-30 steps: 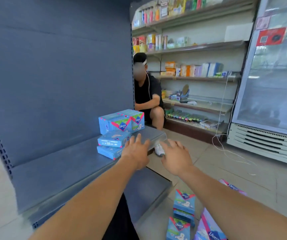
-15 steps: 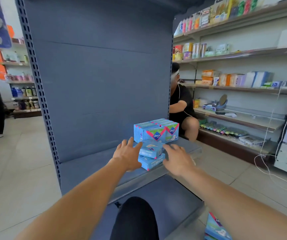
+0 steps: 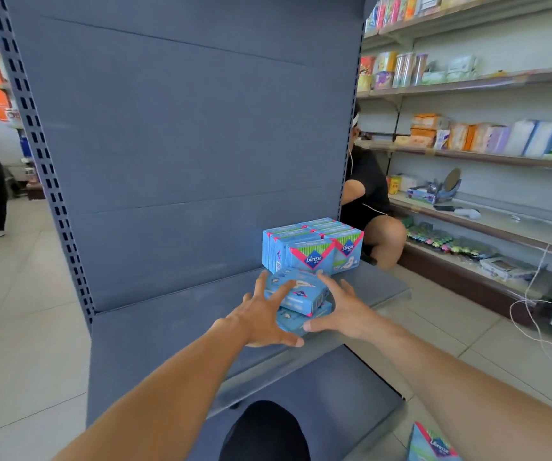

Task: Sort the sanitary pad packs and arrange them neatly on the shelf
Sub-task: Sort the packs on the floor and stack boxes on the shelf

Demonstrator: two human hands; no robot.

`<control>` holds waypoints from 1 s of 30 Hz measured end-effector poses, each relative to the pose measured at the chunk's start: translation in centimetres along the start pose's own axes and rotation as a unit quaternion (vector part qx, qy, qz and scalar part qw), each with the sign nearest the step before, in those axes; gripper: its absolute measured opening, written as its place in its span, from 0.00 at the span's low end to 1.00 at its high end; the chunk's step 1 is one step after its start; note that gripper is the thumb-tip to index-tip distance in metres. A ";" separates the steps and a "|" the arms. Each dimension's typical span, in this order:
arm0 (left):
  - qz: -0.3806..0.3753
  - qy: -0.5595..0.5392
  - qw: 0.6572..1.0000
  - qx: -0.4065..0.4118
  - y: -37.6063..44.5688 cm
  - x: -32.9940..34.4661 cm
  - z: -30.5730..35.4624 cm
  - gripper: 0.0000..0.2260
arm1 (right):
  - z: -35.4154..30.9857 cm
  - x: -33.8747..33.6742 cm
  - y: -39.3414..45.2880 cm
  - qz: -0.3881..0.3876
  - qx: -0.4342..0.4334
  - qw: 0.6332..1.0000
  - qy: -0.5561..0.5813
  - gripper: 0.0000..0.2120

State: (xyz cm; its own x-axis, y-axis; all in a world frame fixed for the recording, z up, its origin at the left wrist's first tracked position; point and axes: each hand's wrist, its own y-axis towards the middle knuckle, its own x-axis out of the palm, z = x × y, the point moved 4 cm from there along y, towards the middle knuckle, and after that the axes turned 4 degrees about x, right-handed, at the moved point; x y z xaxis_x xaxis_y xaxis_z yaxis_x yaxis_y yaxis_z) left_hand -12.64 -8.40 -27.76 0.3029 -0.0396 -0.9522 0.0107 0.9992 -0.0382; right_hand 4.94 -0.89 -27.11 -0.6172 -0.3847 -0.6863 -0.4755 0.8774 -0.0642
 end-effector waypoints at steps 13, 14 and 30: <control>0.067 -0.088 0.993 0.034 -0.2 -0.2 -2.3 0.44 | -0.7 1.4 1.2 0.028 0.042 0.996 0.072 0.23; 0.075 -0.104 0.991 0.034 -0.2 -0.2 -2.3 0.43 | -0.9 1.5 1.0 0.026 0.042 0.996 0.078 0.23; 0.025 -0.451 0.891 0.046 -1.1 -6.3 4.3 0.18 | -1.7 -5.7 -4.2 0.051 -0.035 0.995 0.079 0.40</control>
State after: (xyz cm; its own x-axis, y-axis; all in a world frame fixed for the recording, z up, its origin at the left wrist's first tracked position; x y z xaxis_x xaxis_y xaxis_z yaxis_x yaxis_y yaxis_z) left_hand -10.41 -9.22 -20.44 0.9473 -0.0196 -0.3198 0.0415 0.9972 0.0619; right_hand 9.37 -2.88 -21.71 -0.7525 -0.3406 -0.5637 -0.4446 0.8942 0.0531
